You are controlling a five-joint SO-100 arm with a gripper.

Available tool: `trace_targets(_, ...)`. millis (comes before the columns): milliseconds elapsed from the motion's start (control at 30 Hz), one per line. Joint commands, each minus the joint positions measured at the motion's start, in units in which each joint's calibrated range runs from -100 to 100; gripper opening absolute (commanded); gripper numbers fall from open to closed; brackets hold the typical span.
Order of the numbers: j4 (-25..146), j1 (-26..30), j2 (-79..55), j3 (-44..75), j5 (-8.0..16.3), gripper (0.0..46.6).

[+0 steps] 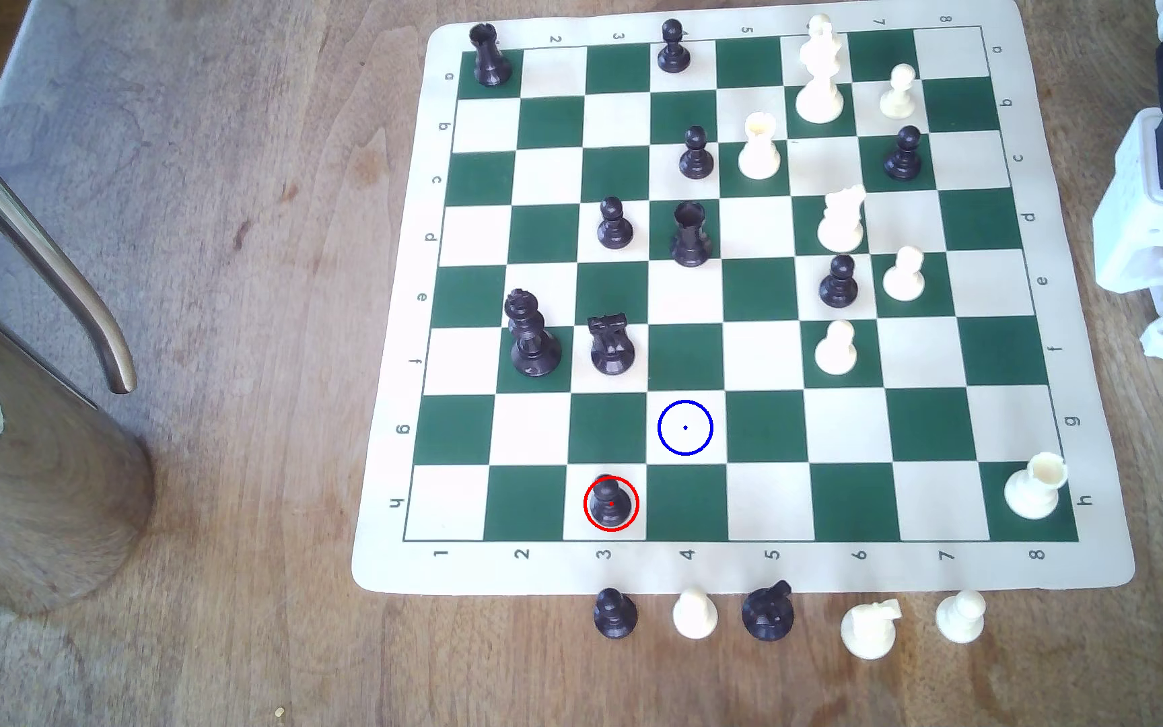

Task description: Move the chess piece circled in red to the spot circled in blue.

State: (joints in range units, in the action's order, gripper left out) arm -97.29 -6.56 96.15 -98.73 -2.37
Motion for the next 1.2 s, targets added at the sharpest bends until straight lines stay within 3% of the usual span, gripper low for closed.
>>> trace_targets(0,-2.4,1.2,-0.3,-1.2,0.5,0.8)
trace_targets(233,8.1,4.2,-0.3,1.0,0.5,1.5)
trace_targets(333,28.7,4.6,-0.3,7.3,0.5,1.2)
trace_targets(433,43.6,3.9,-0.3,10.5,3.1,0.2)
trace_targets(467,51.3,1.8,-0.3,11.6,5.4,0.2)
trace_targets(633,70.3,1.0,-0.3,15.7,6.6,0.7)
trace_targets(733,71.6,1.0,-0.3,16.1,7.3,2.3)
trace_targets(900,98.3,7.6,-0.4,22.8,4.9,0.1)
trace_targets(1167,122.5,16.3,-5.2,32.6,1.3,0.1)
